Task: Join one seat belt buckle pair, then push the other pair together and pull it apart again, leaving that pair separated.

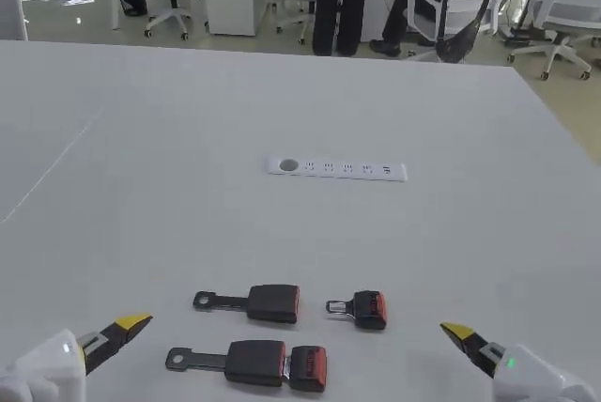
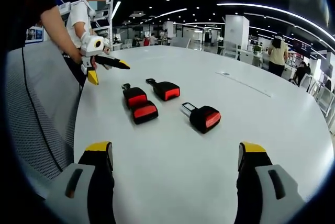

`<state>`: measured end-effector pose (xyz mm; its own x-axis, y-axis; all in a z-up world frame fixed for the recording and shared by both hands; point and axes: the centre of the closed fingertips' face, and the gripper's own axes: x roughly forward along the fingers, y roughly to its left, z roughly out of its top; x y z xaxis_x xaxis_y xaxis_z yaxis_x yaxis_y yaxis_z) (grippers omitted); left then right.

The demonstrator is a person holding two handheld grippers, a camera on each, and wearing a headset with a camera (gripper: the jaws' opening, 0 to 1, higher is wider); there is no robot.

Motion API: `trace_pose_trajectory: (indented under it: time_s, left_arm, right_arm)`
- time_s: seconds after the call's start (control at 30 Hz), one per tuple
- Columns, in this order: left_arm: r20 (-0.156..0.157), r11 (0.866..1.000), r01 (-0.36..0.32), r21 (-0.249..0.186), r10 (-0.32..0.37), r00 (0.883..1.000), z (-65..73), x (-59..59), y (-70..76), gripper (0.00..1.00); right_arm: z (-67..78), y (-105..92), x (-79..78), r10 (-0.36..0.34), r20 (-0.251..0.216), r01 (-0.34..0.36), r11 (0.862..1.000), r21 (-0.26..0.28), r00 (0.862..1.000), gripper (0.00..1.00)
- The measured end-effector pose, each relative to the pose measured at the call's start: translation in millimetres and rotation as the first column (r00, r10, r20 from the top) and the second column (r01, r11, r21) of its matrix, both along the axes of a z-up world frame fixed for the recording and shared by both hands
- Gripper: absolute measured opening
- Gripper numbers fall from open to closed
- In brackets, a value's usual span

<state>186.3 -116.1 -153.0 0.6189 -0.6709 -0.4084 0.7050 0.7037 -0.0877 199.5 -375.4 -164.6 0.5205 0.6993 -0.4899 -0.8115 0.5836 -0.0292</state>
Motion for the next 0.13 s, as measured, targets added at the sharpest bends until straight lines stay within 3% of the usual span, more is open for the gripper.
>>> trace_pose_trajectory:
  time_s: [0.13]
  left_arm:
    - [0.000, 1.000, 0.001, -0.003, -0.001, 1.000, 0.5, 1.4, -1.3, 1.00]
  right_arm:
    - [1.1, 1.8, 0.0, 0.002, 0.000, -0.002, 1.000, -0.001, 1.000, 1.00]
